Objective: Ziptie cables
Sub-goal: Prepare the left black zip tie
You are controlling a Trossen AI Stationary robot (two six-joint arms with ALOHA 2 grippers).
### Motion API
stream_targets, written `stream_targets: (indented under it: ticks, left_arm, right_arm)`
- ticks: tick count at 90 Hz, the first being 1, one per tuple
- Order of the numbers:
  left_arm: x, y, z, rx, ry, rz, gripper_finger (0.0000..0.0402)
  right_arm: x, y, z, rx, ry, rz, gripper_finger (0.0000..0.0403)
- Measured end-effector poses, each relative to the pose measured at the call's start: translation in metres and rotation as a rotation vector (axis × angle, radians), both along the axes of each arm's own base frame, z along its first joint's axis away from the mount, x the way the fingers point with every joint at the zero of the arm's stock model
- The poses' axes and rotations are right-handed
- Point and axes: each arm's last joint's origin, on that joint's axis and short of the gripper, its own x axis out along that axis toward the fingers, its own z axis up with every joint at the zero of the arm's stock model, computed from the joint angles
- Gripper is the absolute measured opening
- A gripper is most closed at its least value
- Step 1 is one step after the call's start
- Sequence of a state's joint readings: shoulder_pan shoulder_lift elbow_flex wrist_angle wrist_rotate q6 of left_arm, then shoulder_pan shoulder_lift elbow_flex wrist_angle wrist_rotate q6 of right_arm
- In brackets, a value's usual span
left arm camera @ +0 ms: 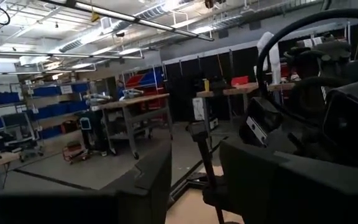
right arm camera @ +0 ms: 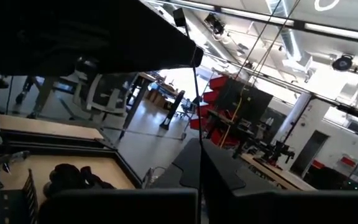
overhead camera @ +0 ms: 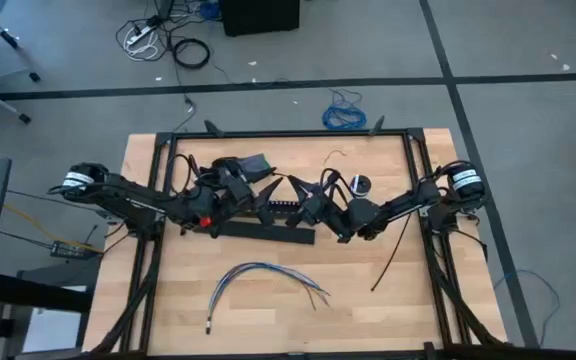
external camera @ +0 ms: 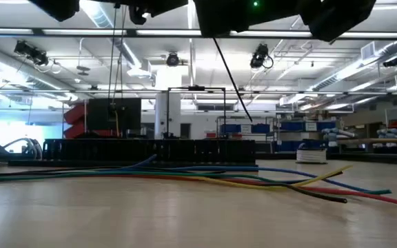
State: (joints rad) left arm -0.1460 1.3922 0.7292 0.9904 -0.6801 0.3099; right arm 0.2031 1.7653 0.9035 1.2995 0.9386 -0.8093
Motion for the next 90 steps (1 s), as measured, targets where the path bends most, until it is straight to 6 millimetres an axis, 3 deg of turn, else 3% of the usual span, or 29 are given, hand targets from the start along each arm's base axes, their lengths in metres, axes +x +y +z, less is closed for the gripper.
stream_targets:
  ticks: [32,90]
  left_arm:
    - [0.000,0.001,0.000,-0.035,-0.018,0.019,0.0127]
    - [-0.001,0.003,0.001,-0.088,-0.056,0.052,0.0052]
  right_arm:
    - [0.000,-0.001,0.000,-0.003,0.003,-0.003,0.0000]
    - [0.003,-0.011,0.001,-0.020,-0.007,0.018,0.0001]
